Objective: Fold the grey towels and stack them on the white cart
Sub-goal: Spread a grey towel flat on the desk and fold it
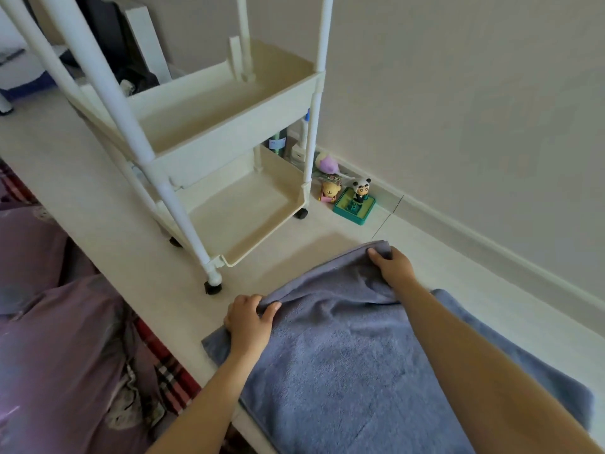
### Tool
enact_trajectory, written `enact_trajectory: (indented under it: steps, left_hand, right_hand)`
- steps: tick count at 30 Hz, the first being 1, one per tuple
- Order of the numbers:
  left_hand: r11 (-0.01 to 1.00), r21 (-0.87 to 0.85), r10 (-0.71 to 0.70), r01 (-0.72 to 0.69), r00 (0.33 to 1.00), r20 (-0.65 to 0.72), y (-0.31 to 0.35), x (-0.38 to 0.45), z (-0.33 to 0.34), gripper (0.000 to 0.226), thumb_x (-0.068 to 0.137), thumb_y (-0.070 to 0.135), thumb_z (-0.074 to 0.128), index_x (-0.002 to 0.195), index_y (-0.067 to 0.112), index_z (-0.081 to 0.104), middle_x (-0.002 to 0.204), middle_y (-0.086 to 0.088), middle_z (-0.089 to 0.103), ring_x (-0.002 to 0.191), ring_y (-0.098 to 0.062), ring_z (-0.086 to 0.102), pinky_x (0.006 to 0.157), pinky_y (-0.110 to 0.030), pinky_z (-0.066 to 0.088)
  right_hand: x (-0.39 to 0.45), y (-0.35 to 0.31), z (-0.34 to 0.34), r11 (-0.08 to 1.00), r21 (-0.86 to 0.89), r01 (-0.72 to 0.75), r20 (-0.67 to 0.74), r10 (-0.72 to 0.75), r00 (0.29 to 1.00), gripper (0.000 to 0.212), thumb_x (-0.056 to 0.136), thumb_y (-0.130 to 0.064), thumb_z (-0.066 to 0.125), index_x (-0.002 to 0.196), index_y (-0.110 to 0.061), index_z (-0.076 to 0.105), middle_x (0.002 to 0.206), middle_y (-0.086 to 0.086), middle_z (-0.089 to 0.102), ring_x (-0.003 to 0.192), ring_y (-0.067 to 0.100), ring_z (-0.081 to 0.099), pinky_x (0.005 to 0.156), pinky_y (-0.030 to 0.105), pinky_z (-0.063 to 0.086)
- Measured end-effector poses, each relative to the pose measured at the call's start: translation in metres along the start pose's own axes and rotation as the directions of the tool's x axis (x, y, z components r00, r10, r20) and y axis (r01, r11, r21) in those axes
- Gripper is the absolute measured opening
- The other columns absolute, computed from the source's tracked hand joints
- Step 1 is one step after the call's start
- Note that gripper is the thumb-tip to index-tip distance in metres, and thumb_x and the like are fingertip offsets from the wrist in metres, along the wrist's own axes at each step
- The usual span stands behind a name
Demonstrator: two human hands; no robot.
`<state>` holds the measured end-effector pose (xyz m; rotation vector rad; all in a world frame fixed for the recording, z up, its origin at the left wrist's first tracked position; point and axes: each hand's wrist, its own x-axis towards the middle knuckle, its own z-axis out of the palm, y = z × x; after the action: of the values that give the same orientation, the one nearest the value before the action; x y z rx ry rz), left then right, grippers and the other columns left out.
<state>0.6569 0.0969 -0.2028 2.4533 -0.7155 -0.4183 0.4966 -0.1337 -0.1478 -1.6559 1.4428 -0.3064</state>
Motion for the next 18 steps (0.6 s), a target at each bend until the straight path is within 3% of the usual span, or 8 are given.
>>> enact_trajectory:
  steps: [3, 7, 11, 14, 16, 18]
  left_hand:
    - [0.994, 0.024, 0.107, -0.110, 0.988, 0.108, 0.010, -0.002, -0.007, 0.026, 0.092, 0.042, 0.052, 0.081, 0.018, 0.050, 0.080, 0.001, 0.059, 0.087, -0.025, 0.056, 0.082, -0.033, 0.037]
    - [0.968, 0.005, 0.239, -0.251, 0.928, 0.285, 0.042, -0.011, -0.021, 0.026, 0.095, 0.045, 0.042, 0.090, 0.020, 0.042, 0.070, -0.001, 0.059, 0.071, -0.024, 0.057, 0.061, -0.033, 0.040]
    - [0.926, -0.014, 0.353, -0.378, 0.848, 0.395, 0.091, -0.017, -0.038, 0.037, 0.093, 0.052, 0.043, 0.076, 0.019, 0.041, 0.062, 0.003, 0.052, 0.063, -0.019, 0.055, 0.058, -0.031, 0.037]
    - [0.913, -0.087, 0.375, -0.398, 0.735, 0.565, 0.141, -0.020, -0.047, 0.040, 0.085, 0.058, 0.054, 0.068, 0.022, 0.050, 0.062, 0.008, 0.055, 0.063, -0.012, 0.055, 0.059, -0.028, 0.040]
    - [0.910, -0.092, 0.364, -0.403, 0.674, 0.643, 0.168, -0.015, -0.051, 0.046, 0.074, 0.066, 0.062, 0.080, 0.020, 0.063, 0.076, 0.008, 0.067, 0.074, -0.011, 0.063, 0.070, -0.028, 0.050]
    - [0.874, -0.035, 0.383, -0.484, 0.644, 0.662, 0.206, -0.017, -0.054, 0.059, 0.067, 0.070, 0.065, 0.088, 0.015, 0.064, 0.083, 0.005, 0.068, 0.076, -0.012, 0.062, 0.071, -0.027, 0.050]
  right_hand:
    - [-0.012, 0.000, -0.027, 0.995, 0.098, 0.026, -0.032, -0.023, 0.999, 0.034, 0.091, -0.033, 0.058, 0.111, -0.005, 0.056, 0.098, 0.009, 0.058, 0.090, 0.024, 0.053, 0.083, 0.033, 0.042]
    - [-0.030, -0.004, -0.074, 0.978, 0.197, 0.069, -0.138, -0.042, 0.990, 0.026, 0.091, -0.034, 0.058, 0.097, -0.009, 0.055, 0.093, 0.012, 0.059, 0.088, 0.027, 0.054, 0.081, 0.037, 0.043]
    - [-0.052, -0.003, -0.133, 0.954, 0.280, 0.109, -0.255, -0.036, 0.966, 0.025, 0.089, -0.033, 0.062, 0.081, -0.013, 0.050, 0.080, 0.009, 0.054, 0.076, 0.023, 0.051, 0.069, 0.033, 0.041]
    - [-0.081, 0.000, -0.189, 0.936, 0.312, 0.161, -0.397, -0.025, 0.917, 0.029, 0.089, -0.030, 0.062, 0.074, -0.014, 0.043, 0.071, 0.005, 0.046, 0.070, 0.019, 0.043, 0.062, 0.031, 0.034]
    - [-0.099, 0.003, -0.225, 0.924, 0.331, 0.193, -0.475, -0.013, 0.880, 0.028, 0.089, -0.031, 0.062, 0.079, -0.010, 0.046, 0.074, 0.008, 0.045, 0.072, 0.018, 0.043, 0.060, 0.031, 0.032]
    - [-0.126, 0.010, -0.269, 0.900, 0.364, 0.240, -0.571, 0.012, 0.821, 0.028, 0.089, -0.030, 0.062, 0.089, -0.005, 0.051, 0.078, 0.008, 0.048, 0.073, 0.016, 0.044, 0.061, 0.030, 0.033]
